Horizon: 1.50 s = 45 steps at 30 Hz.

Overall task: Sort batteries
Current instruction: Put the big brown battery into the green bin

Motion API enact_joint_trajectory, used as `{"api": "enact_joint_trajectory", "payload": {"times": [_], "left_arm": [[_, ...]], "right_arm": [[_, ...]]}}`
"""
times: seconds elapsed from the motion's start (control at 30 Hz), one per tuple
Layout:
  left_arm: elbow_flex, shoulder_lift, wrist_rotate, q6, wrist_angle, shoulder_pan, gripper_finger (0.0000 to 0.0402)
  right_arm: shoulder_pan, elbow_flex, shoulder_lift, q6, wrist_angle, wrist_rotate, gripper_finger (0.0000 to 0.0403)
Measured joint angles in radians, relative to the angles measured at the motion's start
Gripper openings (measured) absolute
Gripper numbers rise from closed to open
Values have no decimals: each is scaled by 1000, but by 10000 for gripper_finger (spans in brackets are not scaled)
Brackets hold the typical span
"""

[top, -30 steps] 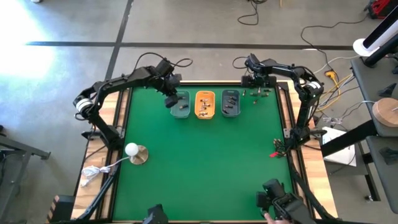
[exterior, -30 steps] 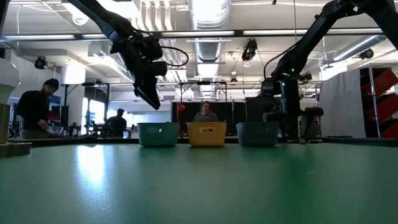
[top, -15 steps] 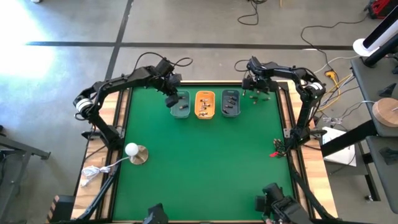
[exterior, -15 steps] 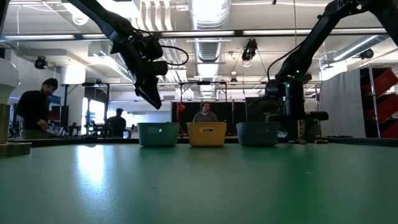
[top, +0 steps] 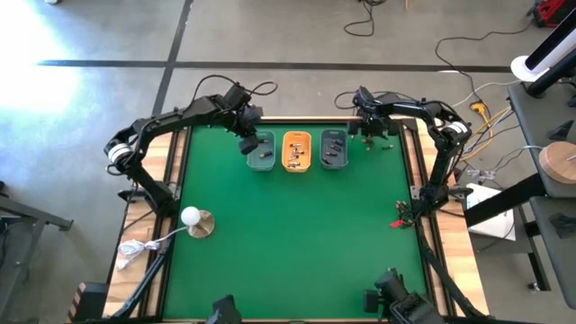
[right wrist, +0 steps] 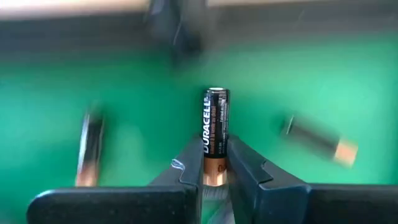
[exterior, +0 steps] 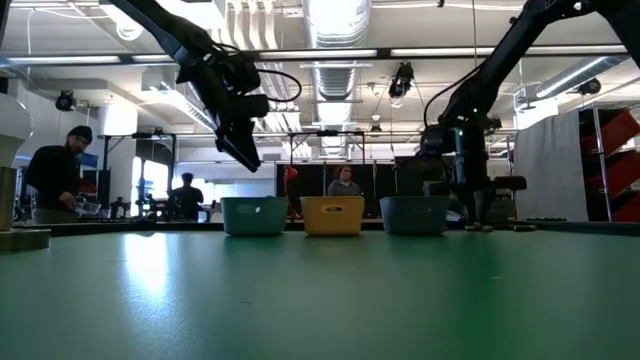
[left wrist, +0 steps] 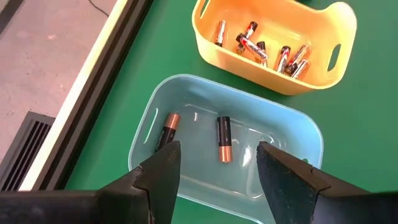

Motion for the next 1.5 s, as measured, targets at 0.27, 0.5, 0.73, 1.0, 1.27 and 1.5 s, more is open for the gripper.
{"api": "enact_joint_trajectory", "payload": {"times": [0.27, 0.5, 0.73, 1.0, 1.27, 1.5], "left_arm": [[0, -49, 122, -64, 70, 7, 190], [0, -63, 453, -229, 357, 6, 190], [0, -59, 534, -423, 652, 1, 190], [0, -59, 651, -649, 1001, -26, 190], [0, -58, 683, -690, 1067, -87, 190], [0, -58, 683, -697, 1096, -93, 187]], "right_arm": [[114, -20, -204, 8, -42, 42, 46], [313, -22, -378, -40, 125, 66, 42], [540, -3, -457, -207, 509, 64, 40], [671, 101, -418, -337, 624, 30, 40], [733, 219, -376, -380, 626, 4, 40], [745, 247, -373, -389, 624, 2, 42]]}}
